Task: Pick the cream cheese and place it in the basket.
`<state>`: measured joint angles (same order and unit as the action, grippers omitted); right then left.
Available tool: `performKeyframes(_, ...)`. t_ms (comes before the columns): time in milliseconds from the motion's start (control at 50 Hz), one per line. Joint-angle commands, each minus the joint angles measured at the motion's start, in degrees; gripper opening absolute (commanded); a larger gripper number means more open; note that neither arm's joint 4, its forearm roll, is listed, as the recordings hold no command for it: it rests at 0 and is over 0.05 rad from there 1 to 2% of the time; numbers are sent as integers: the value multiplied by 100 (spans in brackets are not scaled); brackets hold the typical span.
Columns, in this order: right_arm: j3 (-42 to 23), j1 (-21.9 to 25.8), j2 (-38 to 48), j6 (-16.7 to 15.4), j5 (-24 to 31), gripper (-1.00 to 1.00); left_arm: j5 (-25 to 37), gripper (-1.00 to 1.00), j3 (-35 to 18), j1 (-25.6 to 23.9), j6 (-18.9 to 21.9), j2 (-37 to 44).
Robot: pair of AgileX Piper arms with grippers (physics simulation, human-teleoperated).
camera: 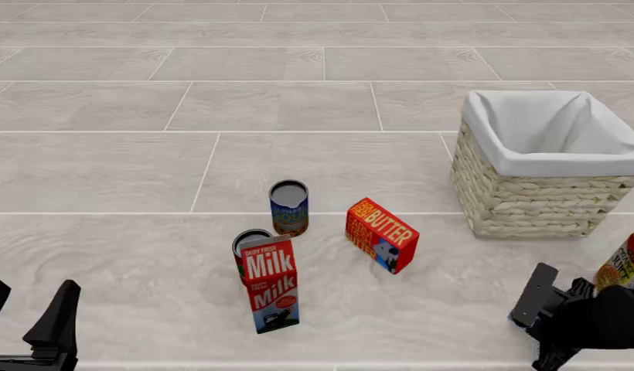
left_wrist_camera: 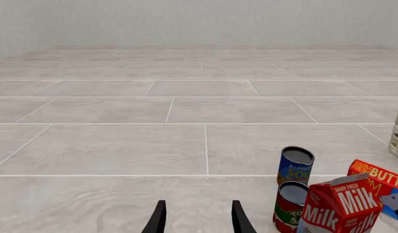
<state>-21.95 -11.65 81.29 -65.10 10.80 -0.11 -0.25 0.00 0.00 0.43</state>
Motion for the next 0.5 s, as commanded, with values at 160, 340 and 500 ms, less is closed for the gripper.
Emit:
performKeyframes(160,318,162,-927,56,92,-100,0,100,0,0,0,0)
performKeyframes(340,199,232,-1583,243,517,-100,0,100,0,0,0,0)
performKeyframes(500,-80,412,-2288,653,1022,-100,0,100,0,0,0,0)
